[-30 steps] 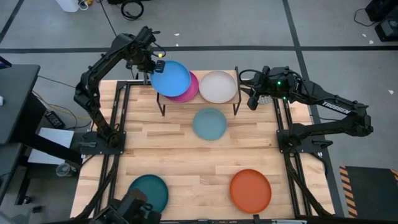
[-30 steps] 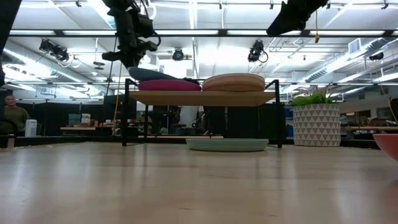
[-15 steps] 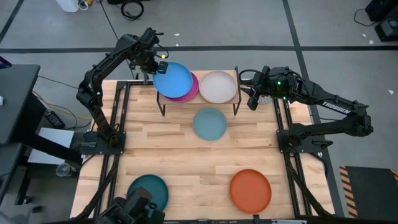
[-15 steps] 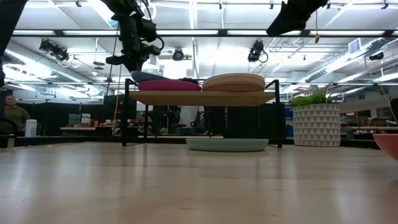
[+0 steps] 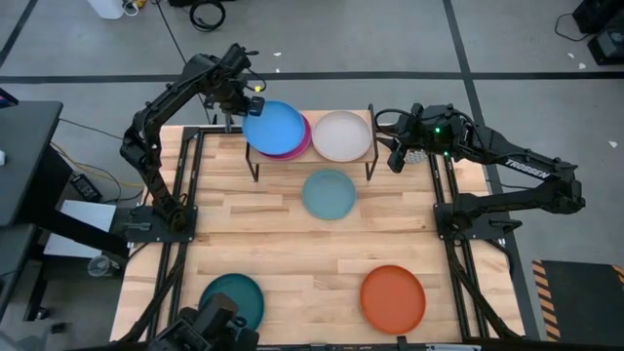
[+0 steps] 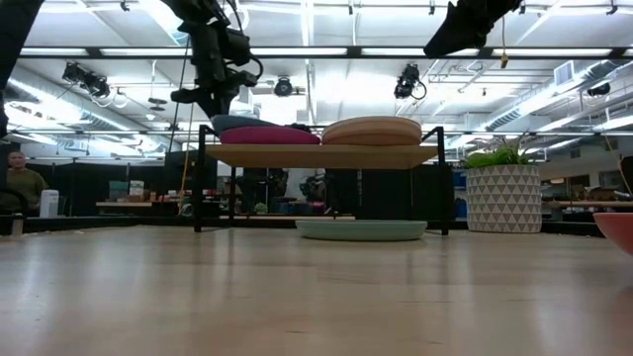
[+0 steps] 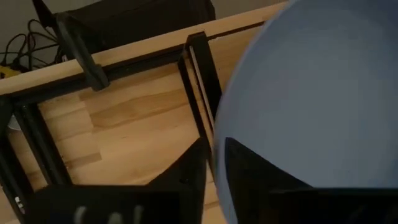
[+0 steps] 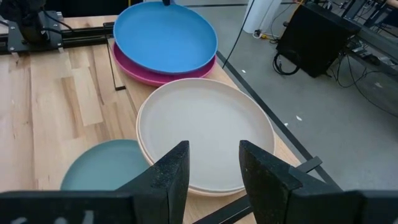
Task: Place and stack plates onto a shelf
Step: Stack the blue plate on top of the pink plate on the shelf, then stack the dark blue plate on top of the blue plate on the shelf
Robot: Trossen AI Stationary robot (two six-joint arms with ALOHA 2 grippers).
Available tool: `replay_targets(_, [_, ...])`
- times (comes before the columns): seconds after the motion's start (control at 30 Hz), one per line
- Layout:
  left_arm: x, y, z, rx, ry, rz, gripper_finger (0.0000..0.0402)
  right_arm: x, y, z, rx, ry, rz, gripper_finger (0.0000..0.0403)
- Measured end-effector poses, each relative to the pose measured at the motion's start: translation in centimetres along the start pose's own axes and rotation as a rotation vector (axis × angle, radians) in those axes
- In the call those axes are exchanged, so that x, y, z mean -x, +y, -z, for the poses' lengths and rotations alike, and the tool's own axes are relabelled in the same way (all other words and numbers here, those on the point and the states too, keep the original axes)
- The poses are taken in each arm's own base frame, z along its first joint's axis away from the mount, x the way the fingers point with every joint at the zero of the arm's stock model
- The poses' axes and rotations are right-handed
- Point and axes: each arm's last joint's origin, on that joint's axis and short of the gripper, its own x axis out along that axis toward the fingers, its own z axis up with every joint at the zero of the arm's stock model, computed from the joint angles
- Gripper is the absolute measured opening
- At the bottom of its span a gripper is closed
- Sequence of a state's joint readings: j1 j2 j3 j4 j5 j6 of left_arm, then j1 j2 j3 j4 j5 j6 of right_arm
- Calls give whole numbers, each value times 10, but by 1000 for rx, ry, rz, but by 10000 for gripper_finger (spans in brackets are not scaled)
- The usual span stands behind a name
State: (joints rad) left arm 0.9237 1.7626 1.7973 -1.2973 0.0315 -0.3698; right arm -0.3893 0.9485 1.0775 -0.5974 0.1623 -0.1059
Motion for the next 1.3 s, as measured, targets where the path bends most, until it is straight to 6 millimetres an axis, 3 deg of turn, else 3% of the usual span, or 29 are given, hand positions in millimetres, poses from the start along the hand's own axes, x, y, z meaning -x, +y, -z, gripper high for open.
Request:
replay_targets(0.23, [0,0,0,-7,-2,1,114,0,0,0,2,0,0,146])
replay_targets(0.67, [0,0,-1,-60,-12,3,116,0,0,0,1,0,0,146])
replay_targets(0.83, [24,-9,0,-273,-159,100,117,0,0,2,4,20,-3,146])
replay_targets(0.97, [59,-29,21,-569,-285,243,117,0,1,7,17,70,-9,146])
replay_targets(1.07, [80,-44,42,-698,-333,266,117,0,1,9,37,94,-12,146])
replay_targets(1.3, [82,-84,95,-880,-152,356,117,0,1,6,95,58,-10,146])
